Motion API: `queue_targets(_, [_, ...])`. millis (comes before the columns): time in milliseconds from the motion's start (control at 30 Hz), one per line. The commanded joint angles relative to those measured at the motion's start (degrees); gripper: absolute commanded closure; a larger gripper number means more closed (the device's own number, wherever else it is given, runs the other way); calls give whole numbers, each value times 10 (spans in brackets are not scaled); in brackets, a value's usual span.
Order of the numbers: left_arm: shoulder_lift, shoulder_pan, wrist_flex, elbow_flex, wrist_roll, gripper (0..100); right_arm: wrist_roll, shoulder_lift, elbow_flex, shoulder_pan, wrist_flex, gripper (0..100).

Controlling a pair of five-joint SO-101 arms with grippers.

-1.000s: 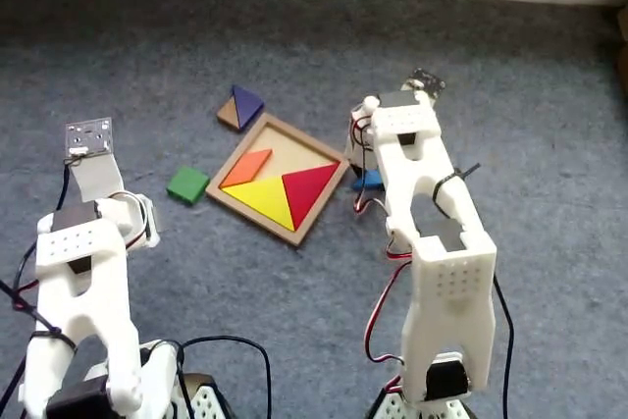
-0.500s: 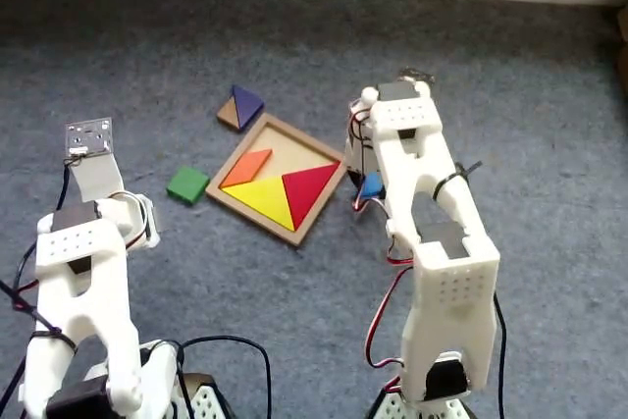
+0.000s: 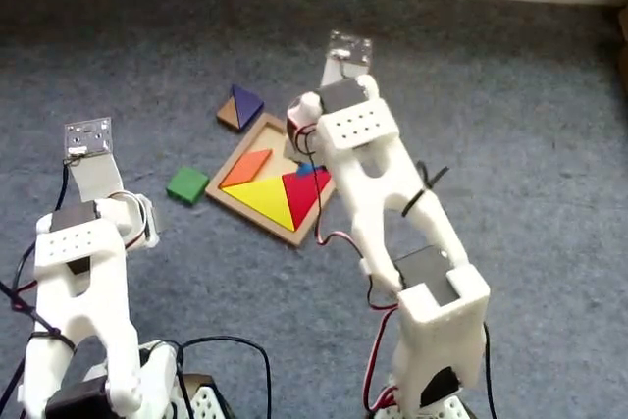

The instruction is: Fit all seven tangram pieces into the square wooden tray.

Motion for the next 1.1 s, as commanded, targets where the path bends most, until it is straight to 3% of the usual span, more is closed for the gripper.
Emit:
queue_targets(0, [-15,7,-5,-3,4,769,5,-22,-22,-27,-60,984])
queue_targets(233, [-12,7,-4,-2,3,769,3,71,-24,-29,-155,984])
queue_targets(633, [-11,7,-4,-2,3,769,4,144,-107,-50,-108,976])
queue_targets(867, [-11,7,-4,-2,3,769,6,145,-112,-73,-88,809])
queue_targets(1067, [-11,7,-5,-2,3,769,7,141,-116,-75,-67,796])
